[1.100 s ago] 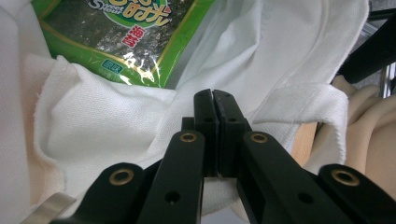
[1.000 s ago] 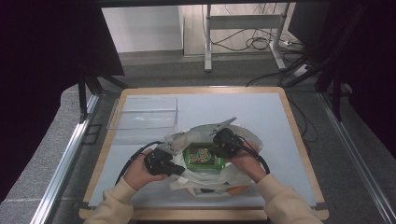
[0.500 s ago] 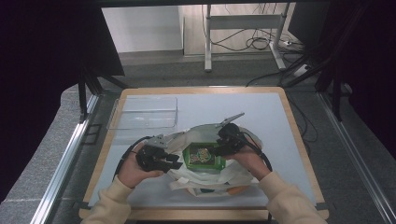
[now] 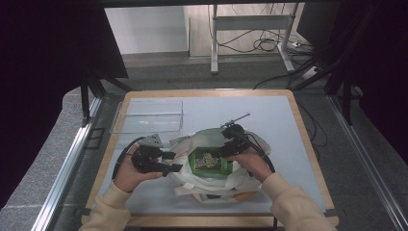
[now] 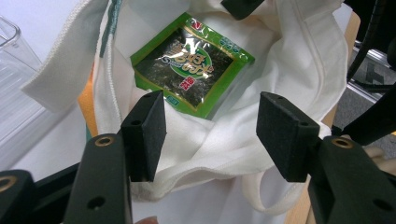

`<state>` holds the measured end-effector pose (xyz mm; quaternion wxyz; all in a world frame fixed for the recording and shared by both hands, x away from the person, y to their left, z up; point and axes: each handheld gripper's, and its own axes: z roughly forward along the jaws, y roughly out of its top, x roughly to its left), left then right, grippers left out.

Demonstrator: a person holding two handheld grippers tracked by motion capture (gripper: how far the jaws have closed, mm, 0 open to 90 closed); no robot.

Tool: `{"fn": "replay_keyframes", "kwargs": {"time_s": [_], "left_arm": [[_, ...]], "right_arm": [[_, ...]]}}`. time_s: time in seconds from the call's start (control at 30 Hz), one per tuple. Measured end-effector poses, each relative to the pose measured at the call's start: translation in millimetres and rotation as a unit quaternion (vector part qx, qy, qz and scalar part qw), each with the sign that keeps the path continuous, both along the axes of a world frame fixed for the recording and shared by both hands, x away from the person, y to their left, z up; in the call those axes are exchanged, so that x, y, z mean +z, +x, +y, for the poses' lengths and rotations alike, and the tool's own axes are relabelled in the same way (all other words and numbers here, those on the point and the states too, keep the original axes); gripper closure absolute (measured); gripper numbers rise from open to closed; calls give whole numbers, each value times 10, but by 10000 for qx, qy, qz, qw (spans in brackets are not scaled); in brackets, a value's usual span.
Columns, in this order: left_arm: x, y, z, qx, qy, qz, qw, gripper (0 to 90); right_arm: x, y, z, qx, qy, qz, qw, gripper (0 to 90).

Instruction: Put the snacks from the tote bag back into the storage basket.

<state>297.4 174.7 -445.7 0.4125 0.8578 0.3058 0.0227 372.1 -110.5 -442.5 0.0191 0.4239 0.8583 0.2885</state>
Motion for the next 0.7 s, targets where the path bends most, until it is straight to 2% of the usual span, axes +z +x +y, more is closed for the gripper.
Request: {"fn": "replay_keyframes", "kwargs": {"time_s": [0.03, 0.1, 0.2, 0.43, 0.5, 0.7], "left_arm": [[1, -1, 2, -17, 6, 3, 10000, 420], [-1, -2, 5, 0, -36, 18, 10000, 413], [4, -1, 14, -11, -45, 2, 10000, 409], [-11, 7, 25, -86, -8, 31, 10000, 405], [-14, 6, 20, -58, -40, 43, 10000, 404], [-15, 1, 10, -73, 1, 46, 10000, 402]], "right_arm": [[0, 0, 0, 0, 0, 0, 10000, 282], [-67, 45, 32, -102, -151, 180, 9997, 285], [-140, 105, 46, -235, -318, 332, 9987, 292], [-240, 159, 44, -316, -536, 493, 9968, 299], [-302, 160, 40, -358, -661, 624, 9952, 295], [-417, 146, 32, -493, -904, 764, 9917, 281]]}}
